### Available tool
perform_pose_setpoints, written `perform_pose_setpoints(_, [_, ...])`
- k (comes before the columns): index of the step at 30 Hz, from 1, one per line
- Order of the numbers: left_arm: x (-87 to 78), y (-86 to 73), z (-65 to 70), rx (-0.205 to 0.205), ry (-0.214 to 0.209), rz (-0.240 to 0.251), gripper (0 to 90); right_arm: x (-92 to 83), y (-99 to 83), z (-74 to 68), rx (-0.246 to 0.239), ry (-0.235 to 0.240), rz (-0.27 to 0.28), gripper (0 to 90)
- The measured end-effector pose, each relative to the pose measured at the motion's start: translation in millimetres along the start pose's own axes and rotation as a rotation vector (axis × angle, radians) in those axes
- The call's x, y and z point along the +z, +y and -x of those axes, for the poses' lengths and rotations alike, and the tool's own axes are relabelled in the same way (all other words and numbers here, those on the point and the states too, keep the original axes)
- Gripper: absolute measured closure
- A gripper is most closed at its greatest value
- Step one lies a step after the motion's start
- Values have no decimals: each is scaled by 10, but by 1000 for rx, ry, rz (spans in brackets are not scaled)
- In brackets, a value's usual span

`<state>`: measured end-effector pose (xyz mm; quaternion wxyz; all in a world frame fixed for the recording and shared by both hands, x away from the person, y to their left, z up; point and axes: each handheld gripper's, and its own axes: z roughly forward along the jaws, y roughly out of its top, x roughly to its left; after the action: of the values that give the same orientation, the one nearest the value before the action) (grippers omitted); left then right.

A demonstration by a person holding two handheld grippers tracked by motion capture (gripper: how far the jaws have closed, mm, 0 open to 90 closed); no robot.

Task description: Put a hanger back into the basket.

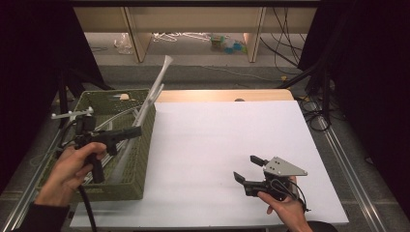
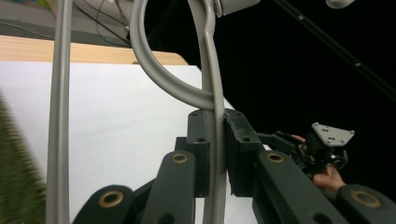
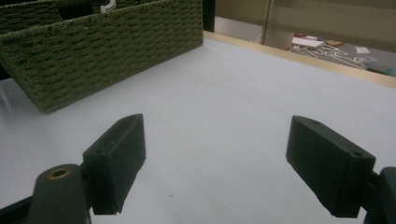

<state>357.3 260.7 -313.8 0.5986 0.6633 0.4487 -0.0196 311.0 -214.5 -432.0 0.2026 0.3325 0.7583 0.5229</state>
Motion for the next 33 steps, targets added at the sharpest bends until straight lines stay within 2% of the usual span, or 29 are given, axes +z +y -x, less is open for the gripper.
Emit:
perform_pose_setpoints(1, [-38,17,-16,1,11,-3,810,15,-5,9,-12,-8,18,209])
perform_pose_setpoints(6, [-207,64,-113,5,78,-24,810,10,-3,14,-14,-4,9,208])
perform_pose_setpoints(10, [-299,52,-175,-13,97,-23,810,19,-4,7,-13,-4,15,208])
perform_pose_setpoints(12, [-336,29,-187,-9,113,-38,811,18,-6,7,-13,2,7,207])
perform_pose_setpoints(13, [-351,19,-202,-9,116,-46,811,30,-13,-1,6,18,7,205])
perform_pose_setpoints(14, [-361,10,-220,-13,122,-52,811,10,-7,4,-6,2,-18,204])
perform_pose_setpoints(15, [-369,4,-236,-18,127,-59,811,22,-9,8,-16,1,-2,204])
perform_pose_setpoints(19, [-428,8,-322,-14,110,-88,811,29,-8,1,-15,7,-4,204])
perform_pose_setpoints(22, [-473,25,-363,-8,114,-114,811,39,-11,2,-14,0,9,203])
perform_pose_setpoints(25, [-524,55,-426,-31,103,-114,812,38,-12,6,-13,6,3,203])
perform_pose_setpoints(30, [-615,81,-529,-38,109,-135,812,41,-15,7,-15,15,3,203])
perform_pose_setpoints(31, [-629,79,-537,-43,116,-135,811,33,-14,0,1,19,-11,203])
perform_pose_setpoints(33, [-663,75,-560,-48,121,-146,811,47,-16,-4,7,24,3,204])
